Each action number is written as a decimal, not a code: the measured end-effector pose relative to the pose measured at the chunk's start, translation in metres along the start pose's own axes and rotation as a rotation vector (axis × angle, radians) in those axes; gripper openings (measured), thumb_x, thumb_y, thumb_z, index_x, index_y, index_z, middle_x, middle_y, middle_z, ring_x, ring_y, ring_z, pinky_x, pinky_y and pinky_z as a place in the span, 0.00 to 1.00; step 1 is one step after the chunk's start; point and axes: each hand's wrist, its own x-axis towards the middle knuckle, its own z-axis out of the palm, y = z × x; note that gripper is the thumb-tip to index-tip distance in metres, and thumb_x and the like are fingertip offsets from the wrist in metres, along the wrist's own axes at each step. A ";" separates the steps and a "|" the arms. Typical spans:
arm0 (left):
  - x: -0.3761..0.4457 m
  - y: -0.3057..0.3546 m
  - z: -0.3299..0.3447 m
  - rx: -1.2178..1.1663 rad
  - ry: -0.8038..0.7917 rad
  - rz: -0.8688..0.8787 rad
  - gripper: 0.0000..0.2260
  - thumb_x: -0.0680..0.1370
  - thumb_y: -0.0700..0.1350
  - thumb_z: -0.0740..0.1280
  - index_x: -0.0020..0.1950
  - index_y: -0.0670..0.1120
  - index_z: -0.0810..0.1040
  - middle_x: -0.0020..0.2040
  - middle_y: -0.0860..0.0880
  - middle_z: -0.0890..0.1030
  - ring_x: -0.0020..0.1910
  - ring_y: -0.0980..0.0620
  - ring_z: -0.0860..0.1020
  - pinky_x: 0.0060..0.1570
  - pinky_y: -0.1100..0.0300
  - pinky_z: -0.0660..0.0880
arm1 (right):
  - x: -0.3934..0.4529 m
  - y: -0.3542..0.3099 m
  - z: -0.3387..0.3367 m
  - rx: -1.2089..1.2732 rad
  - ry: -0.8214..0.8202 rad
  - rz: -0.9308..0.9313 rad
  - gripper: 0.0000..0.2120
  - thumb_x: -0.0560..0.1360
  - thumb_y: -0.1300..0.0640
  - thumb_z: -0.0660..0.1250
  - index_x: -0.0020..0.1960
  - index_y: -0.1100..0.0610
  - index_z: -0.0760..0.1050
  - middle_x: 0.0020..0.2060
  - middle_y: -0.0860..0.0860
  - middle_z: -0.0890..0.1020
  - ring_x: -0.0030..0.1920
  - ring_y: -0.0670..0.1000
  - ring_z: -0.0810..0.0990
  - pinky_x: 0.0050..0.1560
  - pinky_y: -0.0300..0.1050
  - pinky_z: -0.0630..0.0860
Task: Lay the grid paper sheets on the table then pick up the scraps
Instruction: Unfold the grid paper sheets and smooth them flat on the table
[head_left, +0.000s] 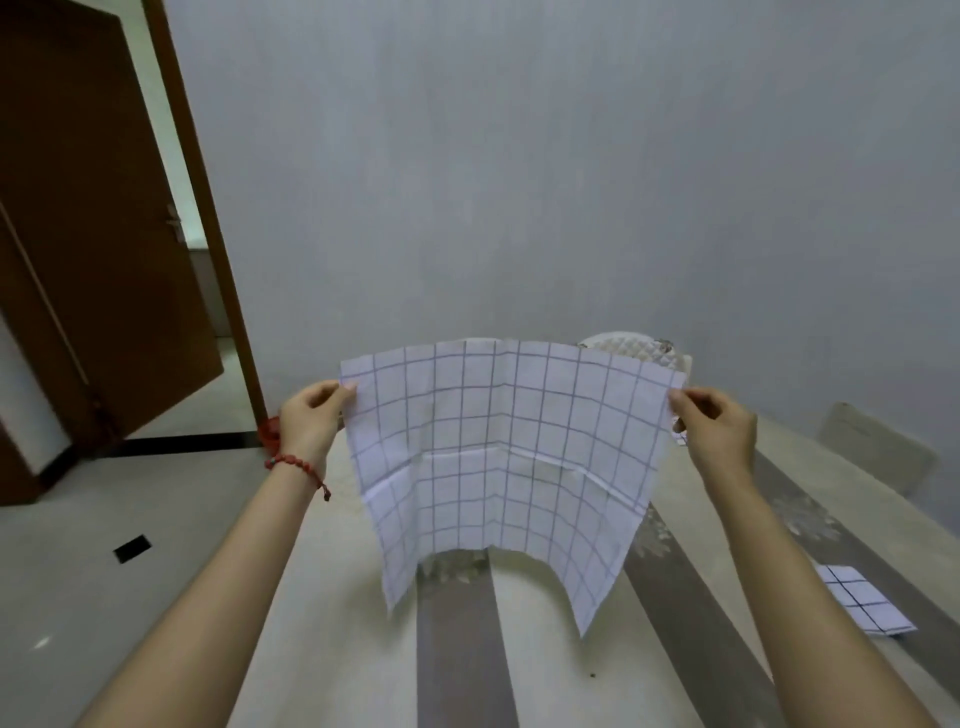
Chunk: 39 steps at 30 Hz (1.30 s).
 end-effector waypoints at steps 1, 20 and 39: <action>-0.003 0.001 -0.009 0.005 0.002 0.015 0.03 0.75 0.41 0.67 0.45 0.42 0.78 0.38 0.47 0.77 0.39 0.51 0.75 0.36 0.63 0.74 | -0.001 0.004 -0.005 0.029 0.001 -0.013 0.04 0.73 0.60 0.67 0.40 0.56 0.77 0.23 0.43 0.79 0.25 0.41 0.74 0.31 0.31 0.71; -0.150 -0.167 -0.125 0.186 -0.063 -0.402 0.09 0.77 0.37 0.63 0.38 0.40 0.79 0.34 0.43 0.81 0.30 0.51 0.80 0.29 0.69 0.78 | -0.129 0.150 -0.064 0.285 -0.016 0.618 0.18 0.76 0.60 0.58 0.32 0.58 0.80 0.26 0.48 0.84 0.28 0.42 0.81 0.31 0.35 0.76; -0.181 -0.254 -0.101 0.561 0.117 -0.715 0.11 0.68 0.36 0.70 0.50 0.42 0.81 0.52 0.41 0.82 0.50 0.44 0.78 0.52 0.56 0.73 | -0.143 0.279 -0.050 -0.478 -0.185 0.696 0.12 0.68 0.72 0.67 0.52 0.67 0.79 0.50 0.65 0.82 0.51 0.59 0.79 0.58 0.51 0.72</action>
